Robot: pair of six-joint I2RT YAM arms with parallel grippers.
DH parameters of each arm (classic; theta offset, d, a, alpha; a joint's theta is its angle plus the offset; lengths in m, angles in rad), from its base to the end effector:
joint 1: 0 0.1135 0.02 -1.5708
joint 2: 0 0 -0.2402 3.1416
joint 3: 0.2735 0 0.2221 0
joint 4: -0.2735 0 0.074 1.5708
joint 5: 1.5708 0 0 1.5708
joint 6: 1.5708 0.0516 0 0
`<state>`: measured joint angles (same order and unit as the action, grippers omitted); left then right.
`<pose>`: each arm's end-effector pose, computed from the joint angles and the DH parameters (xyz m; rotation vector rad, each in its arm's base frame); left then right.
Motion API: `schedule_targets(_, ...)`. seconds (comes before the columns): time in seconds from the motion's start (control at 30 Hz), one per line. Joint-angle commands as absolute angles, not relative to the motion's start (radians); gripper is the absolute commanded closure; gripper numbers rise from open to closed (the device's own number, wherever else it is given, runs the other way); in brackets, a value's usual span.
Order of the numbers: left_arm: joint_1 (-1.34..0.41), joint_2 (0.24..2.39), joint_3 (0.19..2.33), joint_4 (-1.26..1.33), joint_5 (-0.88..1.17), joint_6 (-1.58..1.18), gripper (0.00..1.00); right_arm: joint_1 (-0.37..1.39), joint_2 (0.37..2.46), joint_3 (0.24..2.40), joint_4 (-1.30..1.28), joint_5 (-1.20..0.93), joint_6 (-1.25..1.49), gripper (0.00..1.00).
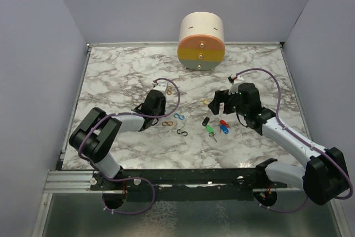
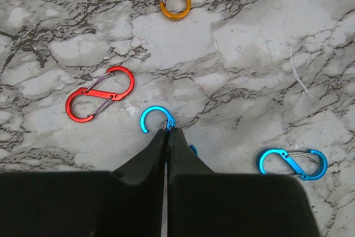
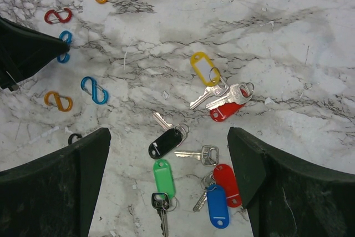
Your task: Put the keys on the keyring
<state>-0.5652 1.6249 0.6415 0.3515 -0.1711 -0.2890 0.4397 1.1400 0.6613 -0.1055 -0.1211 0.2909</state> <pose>0.2599 -0.1544 0.1348 0.2086 2.1973 -0.2912 0.2160 0.1085 0.2174 -0.2351 2.1897 0.5474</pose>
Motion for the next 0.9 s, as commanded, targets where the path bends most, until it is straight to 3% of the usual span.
schedule_targets(0.0,-0.571,1.598,0.637,0.243,-0.176,-0.29,1.0,0.446,1.156,0.691,-0.115,-0.077,0.291,0.12)
schedule_targets(0.23,-0.588,1.47,0.63,0.216,-0.17,-0.296,1.0,0.446,1.25,0.729,-0.149,-0.058,0.305,0.14)
schedule_targets(0.37,-0.603,1.383,0.622,0.205,-0.149,-0.302,1.0,0.446,1.313,0.764,-0.163,-0.042,0.307,0.23)
schedule_targets(0.7,-0.646,1.335,0.631,0.199,-0.127,-0.322,1.0,0.449,1.518,0.884,-0.189,0.015,0.296,0.6)
schedule_targets(0.87,-0.659,1.343,0.637,0.203,-0.124,-0.326,1.0,0.468,1.592,0.937,-0.207,0.057,0.286,0.62)
